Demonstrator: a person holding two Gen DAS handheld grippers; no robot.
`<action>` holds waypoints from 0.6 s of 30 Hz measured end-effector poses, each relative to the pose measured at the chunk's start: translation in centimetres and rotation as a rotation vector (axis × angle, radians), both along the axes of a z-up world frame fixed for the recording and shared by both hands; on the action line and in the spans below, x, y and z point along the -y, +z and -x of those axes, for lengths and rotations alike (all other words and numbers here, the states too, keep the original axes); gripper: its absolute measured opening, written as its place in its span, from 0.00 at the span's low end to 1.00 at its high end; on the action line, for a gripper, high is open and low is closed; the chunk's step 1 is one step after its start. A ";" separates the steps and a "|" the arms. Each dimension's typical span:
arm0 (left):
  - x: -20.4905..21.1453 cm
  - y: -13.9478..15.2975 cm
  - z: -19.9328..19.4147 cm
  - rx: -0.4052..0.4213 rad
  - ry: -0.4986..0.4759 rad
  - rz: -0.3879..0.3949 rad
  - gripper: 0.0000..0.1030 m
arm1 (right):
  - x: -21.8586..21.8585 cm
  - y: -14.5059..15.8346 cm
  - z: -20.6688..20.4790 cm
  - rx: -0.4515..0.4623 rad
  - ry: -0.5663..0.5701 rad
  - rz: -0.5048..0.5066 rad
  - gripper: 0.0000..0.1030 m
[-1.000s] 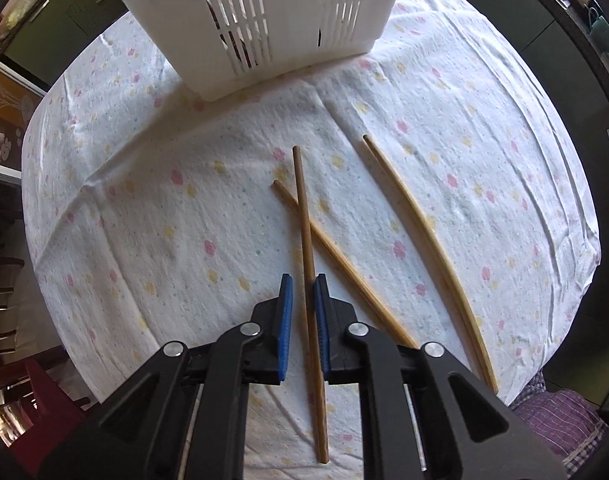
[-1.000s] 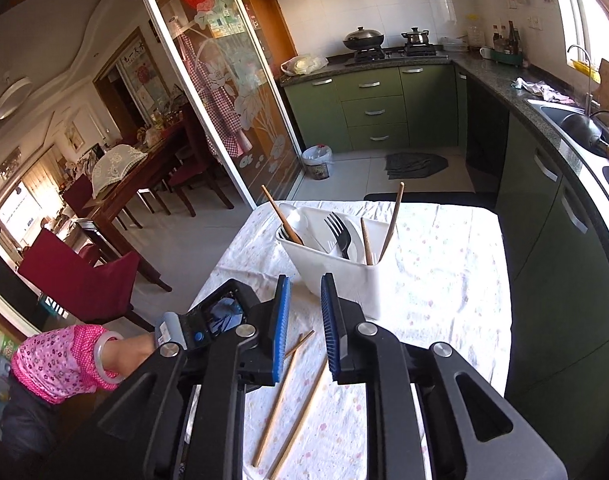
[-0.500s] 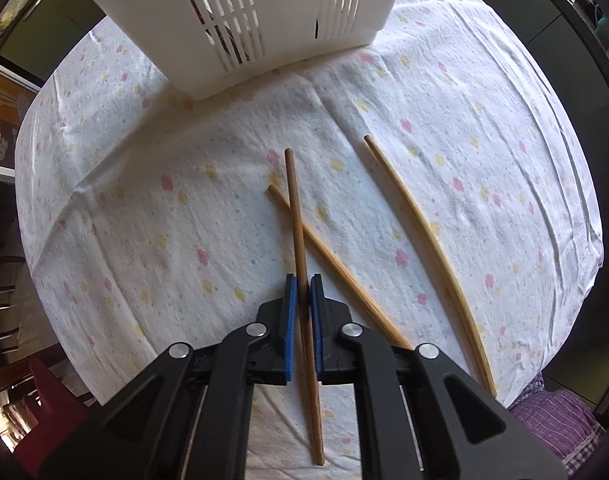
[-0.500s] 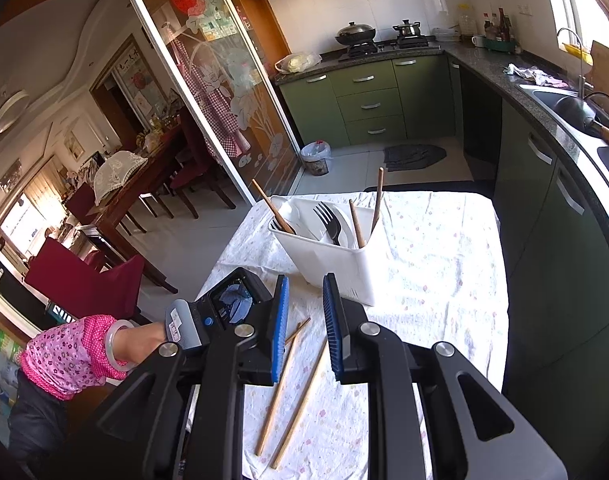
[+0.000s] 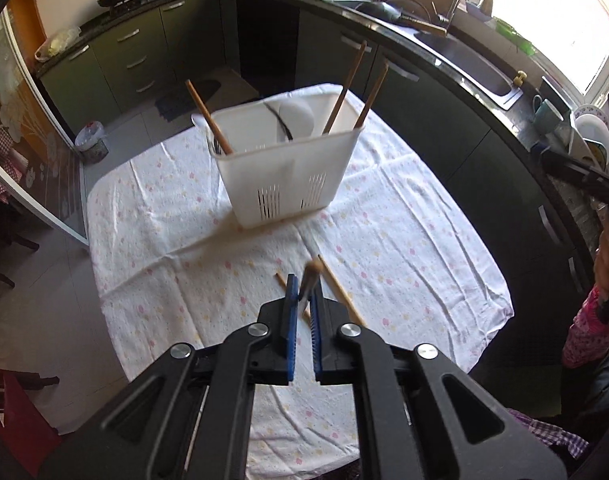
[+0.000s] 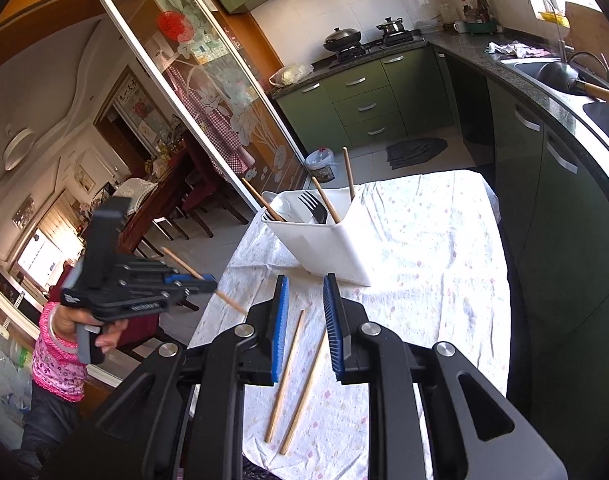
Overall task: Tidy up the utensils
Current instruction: 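Close the left tool on a chopstick, lift it and drop it into the caddy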
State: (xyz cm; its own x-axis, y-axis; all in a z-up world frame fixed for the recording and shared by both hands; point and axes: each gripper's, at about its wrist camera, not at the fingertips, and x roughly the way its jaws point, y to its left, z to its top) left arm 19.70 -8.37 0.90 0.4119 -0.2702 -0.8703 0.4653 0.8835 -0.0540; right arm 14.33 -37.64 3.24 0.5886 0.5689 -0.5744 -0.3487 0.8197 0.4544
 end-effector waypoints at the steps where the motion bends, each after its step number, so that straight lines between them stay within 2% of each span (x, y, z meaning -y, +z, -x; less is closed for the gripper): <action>1: 0.1 1.7 0.0 0.033 0.003 0.013 0.06 | 0.3 -0.2 0.1 -0.002 -0.004 -0.005 0.20; 5: 0.6 7.6 -1.4 0.152 0.045 0.053 0.06 | 1.3 -0.5 0.7 -0.004 -0.016 -0.016 0.20; 9: 1.6 11.4 -3.5 0.224 0.097 0.055 0.06 | 2.1 -0.7 1.0 -0.005 -0.027 -0.029 0.20; 13: 2.7 13.0 -5.2 0.252 0.125 0.032 0.06 | 3.2 -1.4 1.3 -0.010 -0.036 -0.041 0.20; 18: 3.2 13.7 -6.2 0.262 0.142 0.022 0.06 | 4.6 -2.6 1.2 -0.026 -0.051 -0.060 0.20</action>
State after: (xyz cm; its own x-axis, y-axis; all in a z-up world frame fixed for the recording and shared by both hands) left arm 25.92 -11.62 14.55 0.6566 -0.2112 -0.7241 0.3378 0.9407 0.0319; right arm 13.09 -42.26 0.68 0.6031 0.5724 -0.5556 -0.2950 0.8072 0.5113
